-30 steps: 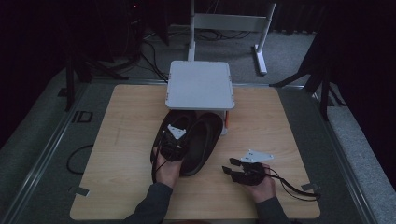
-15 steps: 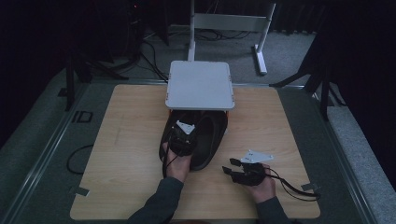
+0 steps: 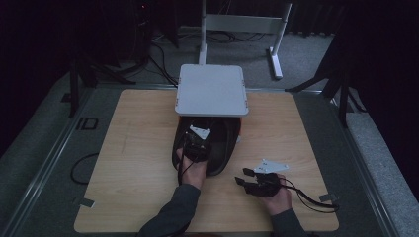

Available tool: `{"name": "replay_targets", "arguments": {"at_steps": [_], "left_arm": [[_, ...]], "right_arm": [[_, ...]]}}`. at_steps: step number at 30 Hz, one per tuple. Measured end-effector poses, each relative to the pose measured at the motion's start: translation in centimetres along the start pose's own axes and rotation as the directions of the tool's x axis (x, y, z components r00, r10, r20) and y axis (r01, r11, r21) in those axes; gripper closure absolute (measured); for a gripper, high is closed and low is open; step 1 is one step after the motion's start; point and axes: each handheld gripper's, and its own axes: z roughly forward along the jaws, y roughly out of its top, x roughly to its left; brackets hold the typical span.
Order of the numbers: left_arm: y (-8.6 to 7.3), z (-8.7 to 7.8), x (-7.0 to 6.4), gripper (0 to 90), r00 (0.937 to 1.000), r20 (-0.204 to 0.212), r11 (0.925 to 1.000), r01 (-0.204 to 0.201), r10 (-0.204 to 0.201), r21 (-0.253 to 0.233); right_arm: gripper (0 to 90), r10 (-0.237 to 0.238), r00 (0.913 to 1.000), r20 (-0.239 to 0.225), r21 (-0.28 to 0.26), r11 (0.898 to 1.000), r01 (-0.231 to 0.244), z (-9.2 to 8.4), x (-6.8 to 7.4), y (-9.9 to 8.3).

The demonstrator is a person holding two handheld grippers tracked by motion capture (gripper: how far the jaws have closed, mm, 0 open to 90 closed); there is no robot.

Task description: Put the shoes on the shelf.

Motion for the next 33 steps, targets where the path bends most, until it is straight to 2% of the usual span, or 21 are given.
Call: {"name": "replay_targets", "arguments": {"at_steps": [11, 15, 18, 20, 24, 29, 33], "left_arm": [[1.2, 1.8, -0.8, 76.2, 0.9977, -0.059, 0.9985, 0.031, -0.034, -0.044], [1.4, 2.4, -1.0, 76.1, 0.9955, -0.080, 0.9968, 0.046, -0.051, -0.066], [1.7, 3.2, -1.4, 76.0, 0.9922, -0.095, 0.9929, 0.072, -0.081, -0.095], [2.0, 3.6, -1.6, 76.0, 0.9908, -0.106, 0.9919, 0.073, -0.084, -0.104], [2.5, 4.1, -1.8, 75.9, 0.9895, -0.113, 0.9900, 0.077, -0.090, -0.118], [3.2, 4.7, -1.6, 75.6, 0.9881, -0.118, 0.9838, 0.079, -0.099, -0.161], [3.5, 5.1, -1.5, 75.4, 0.9863, -0.122, 0.9831, 0.092, -0.112, -0.158]], "right_arm": [[50.4, -0.002, 1.0000, -0.006, 0.010, 1.000, 0.002, 0.2, 0.1, -0.1], [50.3, 0.000, 1.0000, -0.009, 0.012, 1.000, 0.000, 0.2, 0.1, -0.2], [50.3, 0.001, 0.9999, -0.012, 0.012, 1.000, -0.001, 0.2, 0.1, -0.2], [50.3, 0.000, 0.9999, -0.011, 0.011, 1.000, 0.000, 0.2, 0.1, -0.2], [50.2, -0.001, 0.9999, -0.011, 0.014, 1.000, 0.001, 0.2, 0.2, -0.2], [50.2, -0.003, 0.9999, -0.012, 0.019, 1.000, 0.003, 0.3, 0.2, -0.3], [50.2, -0.003, 0.9999, -0.011, 0.022, 1.000, 0.003, 0.4, 0.2, -0.3]]}}
